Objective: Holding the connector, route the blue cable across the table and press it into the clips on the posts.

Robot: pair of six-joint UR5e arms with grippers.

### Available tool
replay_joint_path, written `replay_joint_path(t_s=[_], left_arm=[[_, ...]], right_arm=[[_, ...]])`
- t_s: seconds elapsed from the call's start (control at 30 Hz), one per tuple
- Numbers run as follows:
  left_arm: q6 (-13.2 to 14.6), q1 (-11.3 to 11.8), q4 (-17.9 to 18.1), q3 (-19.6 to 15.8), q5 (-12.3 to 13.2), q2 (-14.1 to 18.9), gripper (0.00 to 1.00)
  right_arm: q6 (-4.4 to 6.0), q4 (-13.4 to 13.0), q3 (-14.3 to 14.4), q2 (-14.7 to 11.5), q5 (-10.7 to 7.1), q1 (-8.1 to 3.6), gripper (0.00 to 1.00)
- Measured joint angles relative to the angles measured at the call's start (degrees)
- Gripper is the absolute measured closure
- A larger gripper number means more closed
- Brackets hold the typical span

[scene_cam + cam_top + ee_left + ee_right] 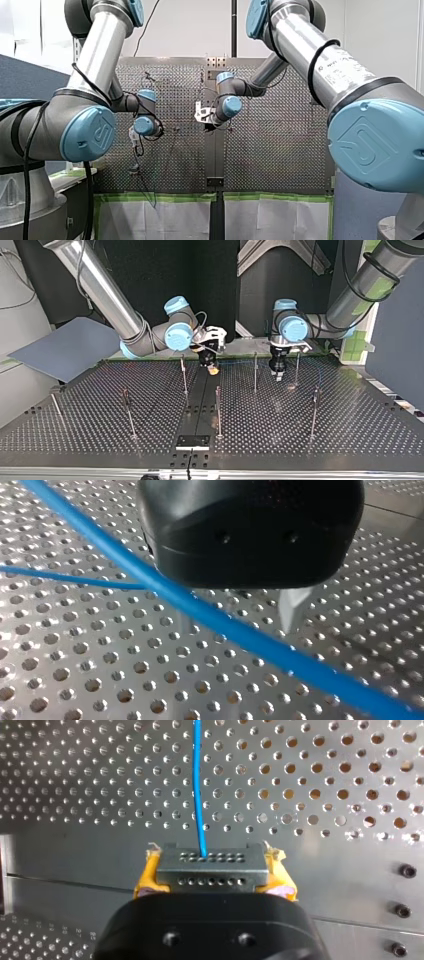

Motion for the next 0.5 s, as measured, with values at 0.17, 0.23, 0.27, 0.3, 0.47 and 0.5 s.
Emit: replay_joint_path(t_s=[0.17,0.23,0.27,0.3,0.47,0.5], left_arm=[[2.2,-0.2,-2.2,0.0,-2.0,0.4,0.0],[3.1,-0.3,-3.1,-0.3,-2.9,0.8,0.0],[3.5,-0.4,-3.5,-0.6,-3.3,1.2,0.0],[3.9,-0.5,-3.9,-0.8,-3.7,1.5,0.0],[6.0,-1.3,-6.3,-2.9,-5.7,3.8,0.0],[6.1,-1.6,-6.8,-3.3,-5.9,4.2,0.0]], right_arm=[[-0.13,0.0,0.0,0.0,-0.03,-0.38,1.0],[-0.17,0.0,0.0,0.0,-0.06,-0.56,1.0],[-0.17,0.0,0.0,0.0,-0.07,-0.62,1.0],[-0.19,0.0,0.0,0.0,-0.08,-0.68,1.0],[-0.22,0.0,-0.2,0.0,-0.31,-0.87,1.0],[-0.21,0.0,-0.2,0.0,-0.42,-0.87,1.0]])
